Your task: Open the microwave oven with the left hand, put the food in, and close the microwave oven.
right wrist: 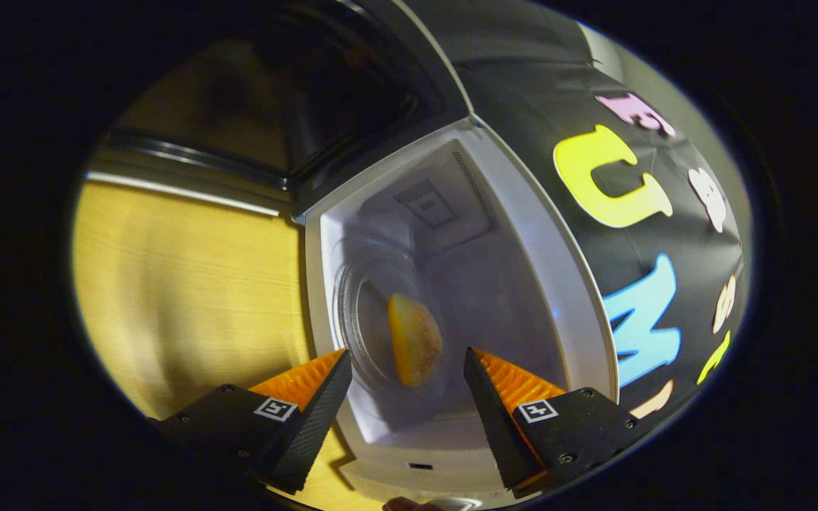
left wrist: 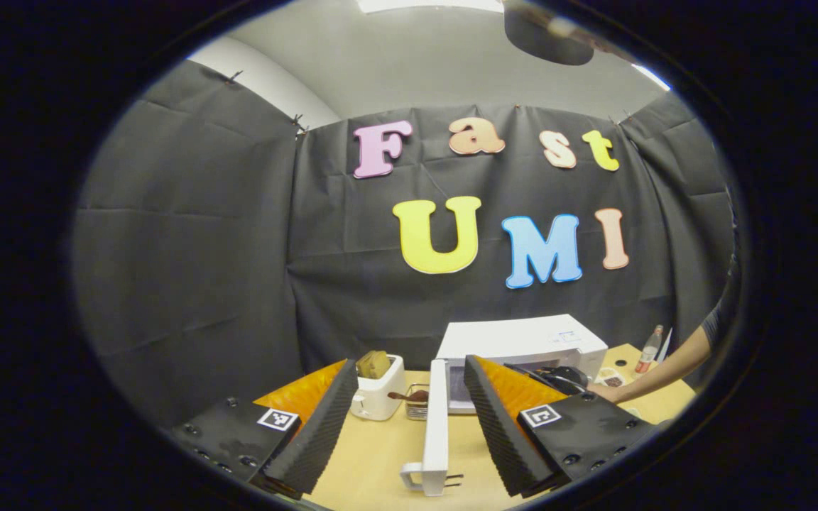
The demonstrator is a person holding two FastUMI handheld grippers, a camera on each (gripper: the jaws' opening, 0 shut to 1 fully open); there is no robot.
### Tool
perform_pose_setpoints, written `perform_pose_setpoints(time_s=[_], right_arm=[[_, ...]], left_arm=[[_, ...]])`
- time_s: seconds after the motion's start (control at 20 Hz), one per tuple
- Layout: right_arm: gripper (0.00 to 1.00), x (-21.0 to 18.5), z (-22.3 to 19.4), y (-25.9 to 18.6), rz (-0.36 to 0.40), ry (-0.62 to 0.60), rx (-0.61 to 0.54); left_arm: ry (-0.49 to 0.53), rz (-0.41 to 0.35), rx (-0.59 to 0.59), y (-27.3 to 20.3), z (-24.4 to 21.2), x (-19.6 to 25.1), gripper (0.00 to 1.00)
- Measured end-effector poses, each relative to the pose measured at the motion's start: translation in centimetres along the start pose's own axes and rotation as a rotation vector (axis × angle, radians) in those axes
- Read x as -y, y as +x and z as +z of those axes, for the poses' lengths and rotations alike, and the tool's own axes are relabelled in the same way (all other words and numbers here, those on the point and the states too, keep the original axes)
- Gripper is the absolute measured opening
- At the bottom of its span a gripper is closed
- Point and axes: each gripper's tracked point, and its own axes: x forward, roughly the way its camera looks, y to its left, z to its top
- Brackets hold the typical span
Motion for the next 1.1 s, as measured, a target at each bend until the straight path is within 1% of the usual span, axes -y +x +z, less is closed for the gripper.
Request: perform_pose_setpoints(time_s=[0.1,0.2,0.4,0.55,0.65,0.75,0.95,1.1], right_arm=[[0.97,0.2,-0.1,-2.3,0.019,0.127,0.003],[0.97,1.1,-0.4,-5.0,0.018,0.245,0.003],[0.97,3.7,-1.3,-10.4,-0.036,0.431,0.014],[0.97,4.9,-3.4,-14.1,-0.070,0.563,-0.049],[0.97,6.4,-4.2,-16.6,-0.114,0.680,-0.075],[0.97,8.2,-5.0,-19.3,-0.174,0.785,-0.087],[0.97,12.3,-5.3,-24.2,-0.302,0.896,-0.062],[0.97,14.5,-4.5,-27.2,-0.347,0.995,-0.010]], left_arm=[[-0.009,-0.032,0.005,1.0,0.0,1.3,0.98],[-0.017,-0.072,0.016,1.7,0.2,2.7,0.98],[-0.023,-0.156,0.046,3.0,0.8,5.6,0.98],[-0.037,-0.225,0.061,4.1,0.8,7.7,0.98],[-0.046,-0.277,0.070,4.7,0.9,9.3,0.98],[-0.052,-0.334,0.078,5.4,1.2,10.9,0.98],[-0.061,-0.425,0.089,6.3,1.3,13.4,0.98],[-0.078,-0.476,0.113,6.6,2.0,14.8,0.98]])
